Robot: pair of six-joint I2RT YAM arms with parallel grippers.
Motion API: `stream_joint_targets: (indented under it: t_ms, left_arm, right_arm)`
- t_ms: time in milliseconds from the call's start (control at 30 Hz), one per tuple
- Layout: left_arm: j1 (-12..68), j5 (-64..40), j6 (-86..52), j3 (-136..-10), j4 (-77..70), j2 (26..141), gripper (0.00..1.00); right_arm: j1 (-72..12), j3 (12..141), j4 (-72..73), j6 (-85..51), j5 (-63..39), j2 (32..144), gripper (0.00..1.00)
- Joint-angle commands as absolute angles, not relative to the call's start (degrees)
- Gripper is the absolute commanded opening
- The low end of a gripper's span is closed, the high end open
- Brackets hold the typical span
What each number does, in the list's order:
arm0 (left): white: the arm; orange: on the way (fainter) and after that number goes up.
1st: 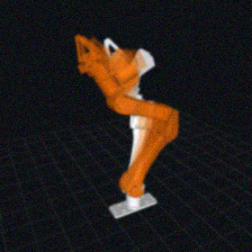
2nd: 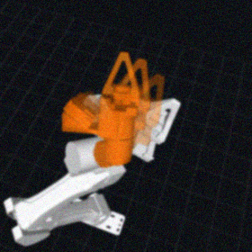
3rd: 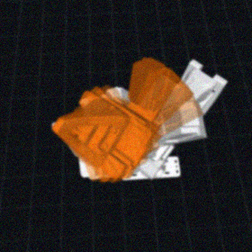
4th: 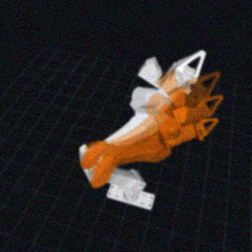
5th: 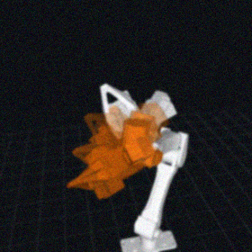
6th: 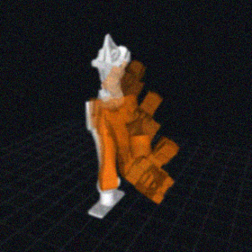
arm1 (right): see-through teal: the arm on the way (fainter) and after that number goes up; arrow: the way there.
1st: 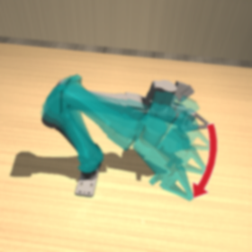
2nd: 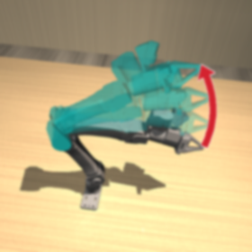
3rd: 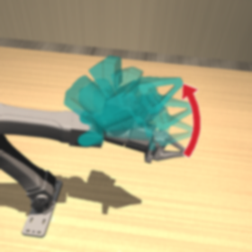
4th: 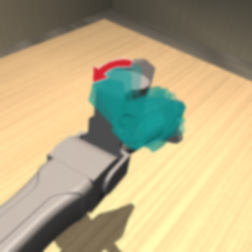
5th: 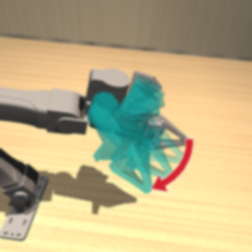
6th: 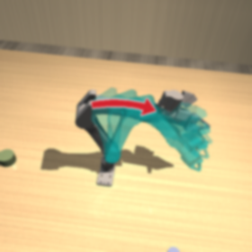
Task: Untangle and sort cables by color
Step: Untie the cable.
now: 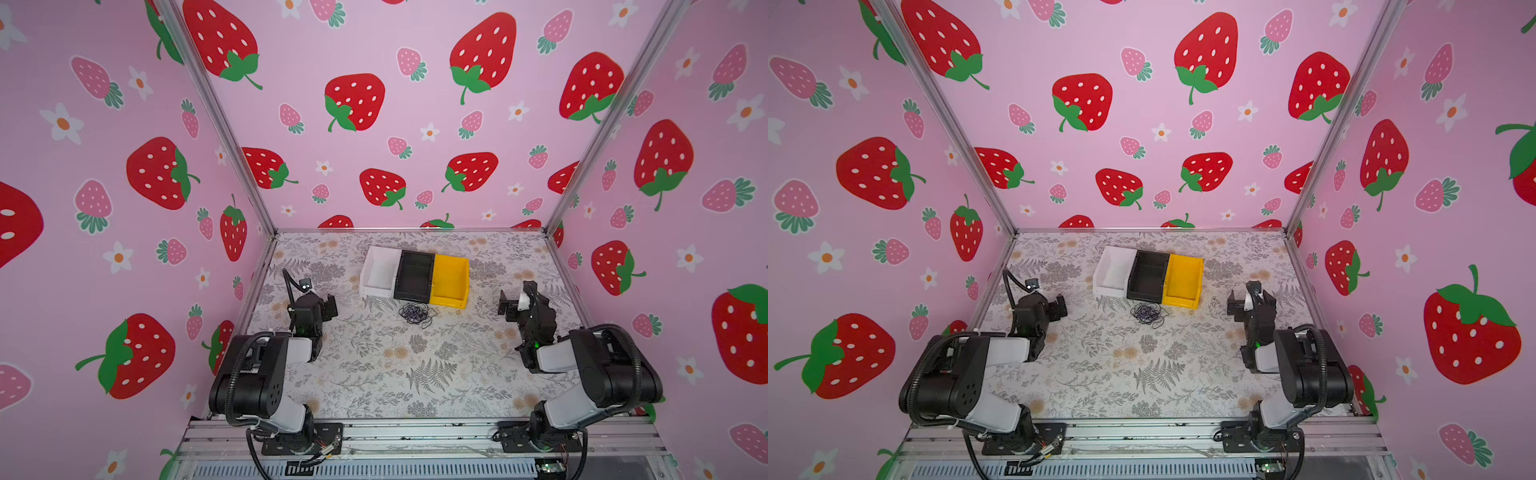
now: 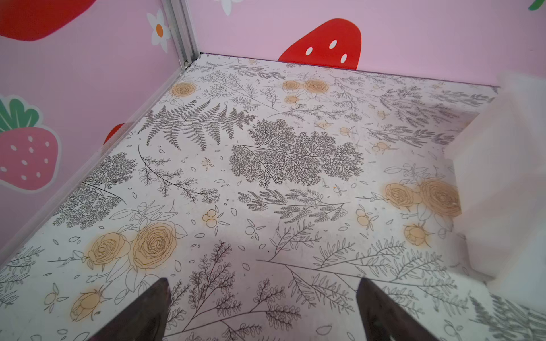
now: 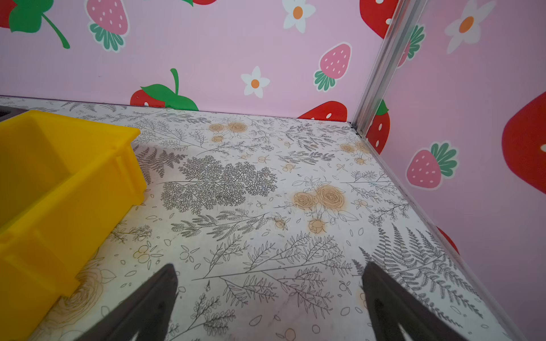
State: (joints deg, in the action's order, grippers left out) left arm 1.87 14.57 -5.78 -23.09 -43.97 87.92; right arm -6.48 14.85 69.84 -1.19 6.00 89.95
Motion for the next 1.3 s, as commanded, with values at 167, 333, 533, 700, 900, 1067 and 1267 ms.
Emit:
stream_joint_targets:
  t_ms: [167,333,533,700,900,1067,1267]
  left_arm:
    - [1.67,15.47,-4.75,-24.81,-45.85,88.59,0.99]
    - [1.67,15.47,-4.75,-24.80,-45.80,88.61,0.99]
    - [1.67,15.47,-4.75,-24.87,-45.71,88.59,0.99]
    - [1.67,15.47,-4.75,-24.93,-45.75,88.62,0.99]
    - [1.67,15.95,-4.81,-27.81,-37.59,84.80,0.88]
    - [1.66,13.17,-5.52,-35.03,-18.02,73.05,0.87]
    - [4.76,-2.98,-13.00,-42.14,3.66,61.94,0.79]
  right_arm:
    - [-6.28,15.47,71.76,-0.17,6.35,90.17,0.99]
    - [-6.15,15.56,71.55,-0.20,6.24,90.18,0.99]
    - [-6.15,15.73,71.54,-0.24,6.17,90.35,0.99]
    - [-6.17,15.69,71.49,-0.26,6.22,90.31,0.99]
    - [-6.20,13.86,74.21,-1.29,8.14,88.80,0.99]
    - [-7.53,17.39,58.89,0.93,4.83,77.59,0.93]
    - [-15.74,26.20,34.33,4.63,-12.43,69.44,0.78]
